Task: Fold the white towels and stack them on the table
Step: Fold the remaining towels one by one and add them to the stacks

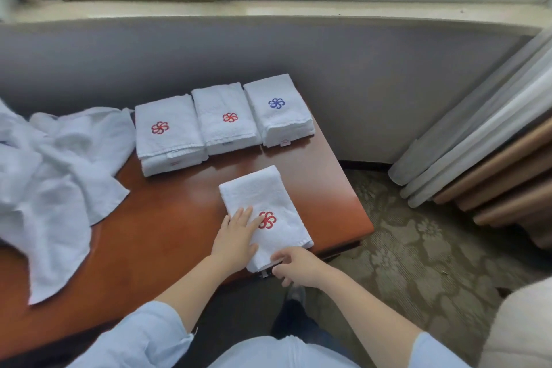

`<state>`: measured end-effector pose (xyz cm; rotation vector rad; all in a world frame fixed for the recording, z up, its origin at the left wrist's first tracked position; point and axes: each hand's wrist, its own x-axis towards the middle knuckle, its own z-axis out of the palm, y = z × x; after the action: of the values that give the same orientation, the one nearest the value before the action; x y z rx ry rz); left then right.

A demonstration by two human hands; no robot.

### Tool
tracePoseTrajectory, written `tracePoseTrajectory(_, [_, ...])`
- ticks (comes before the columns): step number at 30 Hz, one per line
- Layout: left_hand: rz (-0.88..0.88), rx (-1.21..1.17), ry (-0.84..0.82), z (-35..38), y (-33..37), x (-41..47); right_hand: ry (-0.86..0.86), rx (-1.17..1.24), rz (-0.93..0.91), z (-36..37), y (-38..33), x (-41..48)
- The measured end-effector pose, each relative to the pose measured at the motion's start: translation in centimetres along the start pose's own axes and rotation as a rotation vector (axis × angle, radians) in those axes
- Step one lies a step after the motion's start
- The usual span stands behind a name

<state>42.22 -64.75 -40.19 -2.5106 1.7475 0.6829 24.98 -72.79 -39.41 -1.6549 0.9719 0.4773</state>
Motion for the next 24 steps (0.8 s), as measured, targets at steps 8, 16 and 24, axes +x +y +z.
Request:
tracePoseTrajectory(8, [-0.001, -0.086, 0.018, -1.7, -1.6, -1.1, 0.32, -0.127, -0.152, -2.9, -2.5, 0.9])
tracePoseTrajectory(16, [-0.128, -0.052, -0.012, -3.9, -2.1, 2.6, 0.452, -0.532, -0.448, -7.7, -6.0, 5.7])
tracePoseTrajectory(24, [-0.161, 0.037, -0.317, -3.2, -2.8, 4.6, -0.118, -0.914, -0.379, -10.2, -5.7, 11.1])
